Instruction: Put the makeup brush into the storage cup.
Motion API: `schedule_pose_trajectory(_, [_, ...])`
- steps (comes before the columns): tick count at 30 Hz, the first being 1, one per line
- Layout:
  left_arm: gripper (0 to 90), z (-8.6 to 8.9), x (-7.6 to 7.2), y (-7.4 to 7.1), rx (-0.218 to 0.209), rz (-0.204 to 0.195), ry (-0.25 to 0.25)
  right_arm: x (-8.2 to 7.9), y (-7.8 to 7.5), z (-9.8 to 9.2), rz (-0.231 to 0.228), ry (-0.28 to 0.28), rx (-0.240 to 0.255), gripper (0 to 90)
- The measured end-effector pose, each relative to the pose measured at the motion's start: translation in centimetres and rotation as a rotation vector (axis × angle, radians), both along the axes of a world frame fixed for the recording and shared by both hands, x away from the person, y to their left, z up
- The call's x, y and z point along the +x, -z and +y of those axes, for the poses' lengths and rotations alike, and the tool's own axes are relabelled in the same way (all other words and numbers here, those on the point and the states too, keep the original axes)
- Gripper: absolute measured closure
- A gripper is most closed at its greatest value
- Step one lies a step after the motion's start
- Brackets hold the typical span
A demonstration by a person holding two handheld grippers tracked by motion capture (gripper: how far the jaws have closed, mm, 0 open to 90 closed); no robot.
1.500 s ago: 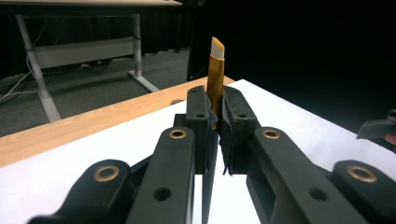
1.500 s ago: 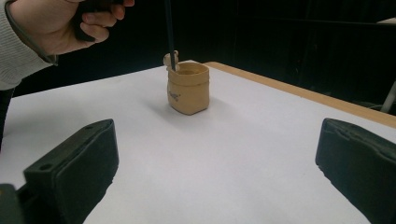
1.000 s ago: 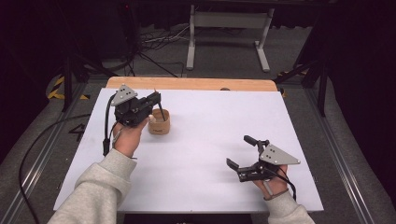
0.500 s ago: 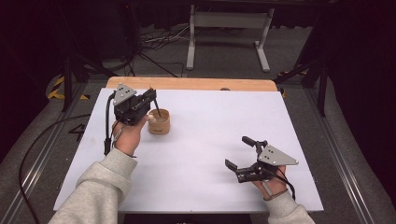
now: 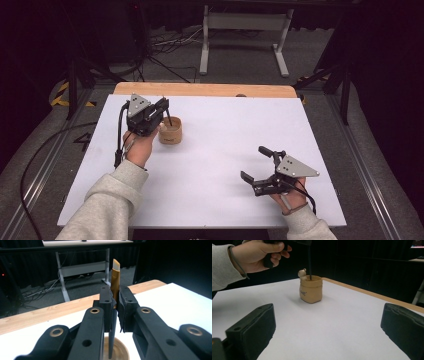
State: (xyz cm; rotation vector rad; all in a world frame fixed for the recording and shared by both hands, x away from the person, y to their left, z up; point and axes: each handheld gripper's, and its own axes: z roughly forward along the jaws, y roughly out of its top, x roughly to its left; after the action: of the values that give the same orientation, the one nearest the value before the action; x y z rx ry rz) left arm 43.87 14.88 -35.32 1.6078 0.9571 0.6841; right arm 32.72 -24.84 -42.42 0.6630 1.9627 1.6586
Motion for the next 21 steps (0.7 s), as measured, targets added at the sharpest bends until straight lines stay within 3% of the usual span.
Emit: schedule_pose_trajectory(21, [82.1, -0.3, 0.6, 2.0, 0.012, 0.055, 0.013, 0.0, -0.1, 0.0, 0.002, -0.008, 0.003, 0.1])
